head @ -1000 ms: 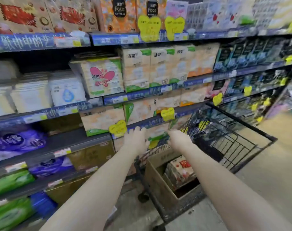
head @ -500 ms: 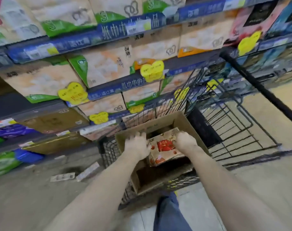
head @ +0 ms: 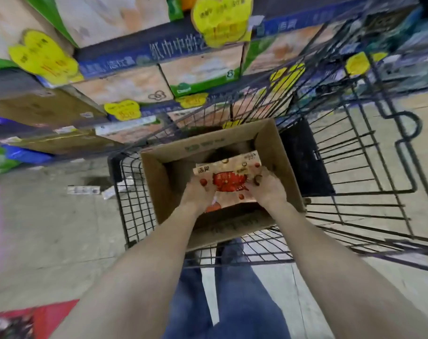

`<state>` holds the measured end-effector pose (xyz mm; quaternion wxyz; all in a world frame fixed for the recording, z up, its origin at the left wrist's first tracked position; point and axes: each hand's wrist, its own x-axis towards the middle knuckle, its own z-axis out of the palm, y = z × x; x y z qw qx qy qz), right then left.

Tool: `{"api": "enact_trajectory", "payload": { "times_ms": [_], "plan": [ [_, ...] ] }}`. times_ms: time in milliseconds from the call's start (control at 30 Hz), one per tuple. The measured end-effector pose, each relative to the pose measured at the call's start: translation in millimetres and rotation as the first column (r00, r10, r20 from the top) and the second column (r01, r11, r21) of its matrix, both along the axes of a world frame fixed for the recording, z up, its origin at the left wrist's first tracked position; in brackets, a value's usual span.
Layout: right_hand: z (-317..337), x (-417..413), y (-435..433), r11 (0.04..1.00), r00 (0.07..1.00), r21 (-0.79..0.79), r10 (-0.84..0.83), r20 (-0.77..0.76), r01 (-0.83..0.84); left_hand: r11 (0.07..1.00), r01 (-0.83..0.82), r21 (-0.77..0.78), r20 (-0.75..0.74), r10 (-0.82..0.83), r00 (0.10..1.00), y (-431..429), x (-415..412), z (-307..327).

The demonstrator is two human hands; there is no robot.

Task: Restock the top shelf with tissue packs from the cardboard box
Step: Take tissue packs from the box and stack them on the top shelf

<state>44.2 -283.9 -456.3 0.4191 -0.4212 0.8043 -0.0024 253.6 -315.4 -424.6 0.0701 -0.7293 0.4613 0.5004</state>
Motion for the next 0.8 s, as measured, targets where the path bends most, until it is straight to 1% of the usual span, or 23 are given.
{"api": "enact_trajectory", "payload": {
  "times_ms": [33,100,167,233,300,333,433,500,567,633,667,700,733,800],
  "plan": [
    [1,1,1,1.000,1.000,-0.017,-0.026,0.003,0.026,0.992,-0.125,-0.021,-0.057,0.124,0.991,-1,-1,1],
    [3,1,2,0.996,0.996,-0.045,-0.073,0.041,0.075,0.941,-0.337,-0.013,-0.148,0.332,0.932,-7,-2,9],
    [4,2,5,0.991,0.989,-0.059,-0.110,0.101,0.116,0.901,-0.433,-0.018,-0.212,0.420,0.883,-15,1,14],
    [6,3,6,0.982,0.977,-0.092,-0.153,0.147,0.167,0.892,-0.450,-0.046,-0.229,0.429,0.874,-22,9,16],
    [10,5,5,0.969,0.969,-0.145,-0.171,0.180,0.198,0.880,-0.474,-0.032,-0.241,0.453,0.858,-27,22,16],
    [12,7,4,0.968,0.966,-0.150,-0.172,0.195,0.203,0.870,-0.493,0.000,-0.247,0.477,0.843,-30,28,18],
    [11,9,0,0.973,0.945,-0.102,-0.170,0.281,0.206,0.875,-0.472,0.108,-0.286,0.482,0.828,-33,45,18],
    [7,9,0,0.972,0.923,-0.086,-0.177,0.342,0.219,0.876,-0.467,0.121,-0.311,0.480,0.820,-33,52,17],
    [3,4,0,0.971,0.916,-0.090,-0.177,0.360,0.223,0.888,-0.446,0.109,-0.303,0.457,0.836,-33,59,17],
    [-5,-3,0,0.972,0.933,-0.104,-0.170,0.318,0.212,0.898,-0.429,0.104,-0.308,0.439,0.844,-34,68,20],
    [-11,-8,0,0.975,0.949,-0.107,-0.159,0.271,0.194,0.898,-0.427,0.107,-0.315,0.438,0.842,-34,73,21],
    [-17,-12,0,0.980,0.960,-0.084,-0.155,0.232,0.179,0.900,-0.421,0.109,-0.320,0.433,0.843,-35,79,22],
    [-22,-15,-2,0.982,0.958,-0.037,-0.173,0.228,0.186,0.907,-0.406,0.114,-0.323,0.420,0.848,-36,86,24],
    [-31,-15,-6,0.970,0.919,0.057,-0.241,0.313,0.235,0.916,-0.380,0.126,-0.330,0.400,0.855,-36,100,26]
  ]
}}
